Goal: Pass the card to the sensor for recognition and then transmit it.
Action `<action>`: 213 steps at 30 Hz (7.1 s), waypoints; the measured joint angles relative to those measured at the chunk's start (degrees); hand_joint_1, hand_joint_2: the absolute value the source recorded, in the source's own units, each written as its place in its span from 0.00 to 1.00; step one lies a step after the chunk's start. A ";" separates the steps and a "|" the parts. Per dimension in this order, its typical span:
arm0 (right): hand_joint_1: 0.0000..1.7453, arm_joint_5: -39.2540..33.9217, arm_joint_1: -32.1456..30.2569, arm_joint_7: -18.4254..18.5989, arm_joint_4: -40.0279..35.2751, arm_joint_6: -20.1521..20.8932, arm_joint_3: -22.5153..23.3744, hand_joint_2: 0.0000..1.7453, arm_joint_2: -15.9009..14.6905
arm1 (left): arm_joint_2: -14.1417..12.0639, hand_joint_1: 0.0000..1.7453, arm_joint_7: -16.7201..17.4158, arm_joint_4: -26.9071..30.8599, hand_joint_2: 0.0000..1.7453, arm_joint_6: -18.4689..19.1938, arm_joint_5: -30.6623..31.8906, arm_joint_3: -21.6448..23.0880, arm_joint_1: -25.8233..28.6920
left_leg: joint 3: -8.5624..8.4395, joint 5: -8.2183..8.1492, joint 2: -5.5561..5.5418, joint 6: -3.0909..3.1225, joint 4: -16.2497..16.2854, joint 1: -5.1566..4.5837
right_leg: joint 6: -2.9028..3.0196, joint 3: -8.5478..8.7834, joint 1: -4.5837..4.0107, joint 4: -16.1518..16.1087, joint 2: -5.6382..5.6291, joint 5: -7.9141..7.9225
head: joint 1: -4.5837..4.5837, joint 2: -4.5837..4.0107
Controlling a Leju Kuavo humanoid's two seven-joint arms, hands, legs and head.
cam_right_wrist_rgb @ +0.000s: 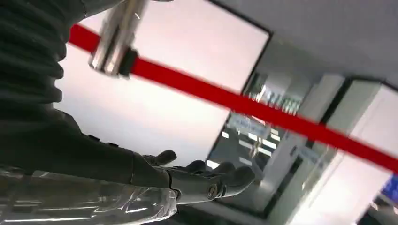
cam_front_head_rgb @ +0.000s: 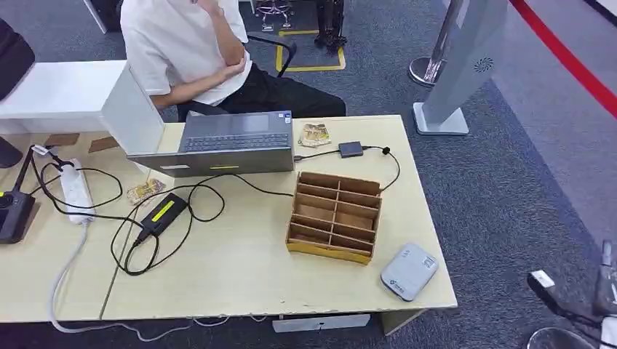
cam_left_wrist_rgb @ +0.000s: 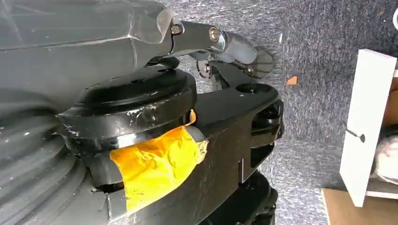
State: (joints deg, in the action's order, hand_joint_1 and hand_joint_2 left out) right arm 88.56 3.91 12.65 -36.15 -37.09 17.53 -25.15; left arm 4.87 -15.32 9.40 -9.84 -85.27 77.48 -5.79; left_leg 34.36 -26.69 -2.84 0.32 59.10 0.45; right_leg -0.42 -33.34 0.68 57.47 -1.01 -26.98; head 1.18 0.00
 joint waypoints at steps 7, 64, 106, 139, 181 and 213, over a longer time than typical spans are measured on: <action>0.00 -1.55 -4.32 -4.43 9.16 0.00 8.74 1.00 11.01 | 0.00 0.00 1.07 0.00 1.00 -0.02 -1.92 -0.22 -0.04 | -0.06 -0.11 0.08 -0.16 -0.04 0.07 | 0.09 0.03 -0.08 0.01 -0.09 -0.06 | -0.07 0.02; 0.00 -36.44 -3.60 17.51 26.31 1.99 -21.16 1.00 33.09 | -10.73 0.00 -0.33 -8.09 0.00 -30.23 -4.11 -17.31 5.96 | -0.35 -0.33 0.73 -0.51 -0.13 0.19 | 0.49 0.15 -0.18 0.10 -0.66 -0.27 | -0.18 0.00; 0.00 -42.19 -2.36 3.09 26.33 50.47 -16.42 1.00 32.39 | -1.55 0.00 21.64 -2.93 1.00 6.26 7.45 -18.80 0.49 | -0.64 -0.48 0.89 -0.33 -0.02 0.02 | 0.27 0.41 -0.01 0.08 -0.85 -0.28 | -0.20 0.02; 0.00 -61.33 -3.98 2.76 25.37 1.99 7.80 1.00 37.61 | -2.21 0.00 6.75 -8.42 0.00 -30.45 -4.63 -40.81 8.61 | -0.75 -0.62 0.93 -0.47 -0.04 0.11 | 0.41 0.56 -0.11 0.08 -0.84 -0.49 | -0.18 0.00; 0.00 -59.17 -3.95 4.77 25.37 1.51 7.95 1.00 37.94 | -1.88 0.00 6.25 -8.55 0.00 -30.47 -4.72 -47.56 12.55 | -0.75 -0.63 0.93 -0.47 -0.05 0.12 | 0.42 0.58 -0.12 0.08 -0.83 -0.50 | -0.18 0.00; 0.00 -51.98 -3.73 -2.69 25.50 31.87 4.45 1.00 35.45 | 0.66 0.00 11.17 -1.95 1.00 -0.72 10.16 -44.35 2.49 | -0.89 -0.55 0.89 -0.43 -0.02 0.11 | 0.37 0.67 -0.11 0.09 -0.76 -0.43 | -0.18 0.00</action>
State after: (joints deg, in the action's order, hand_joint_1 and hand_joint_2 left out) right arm 36.59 0.18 9.97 -10.64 -5.22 21.99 10.29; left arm 5.53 -4.15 7.45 -10.56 -75.10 33.14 -3.30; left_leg 33.47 -27.24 -1.95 -0.11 59.08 0.56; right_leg -0.05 -32.67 0.57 57.56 -1.77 -27.42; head 1.01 0.00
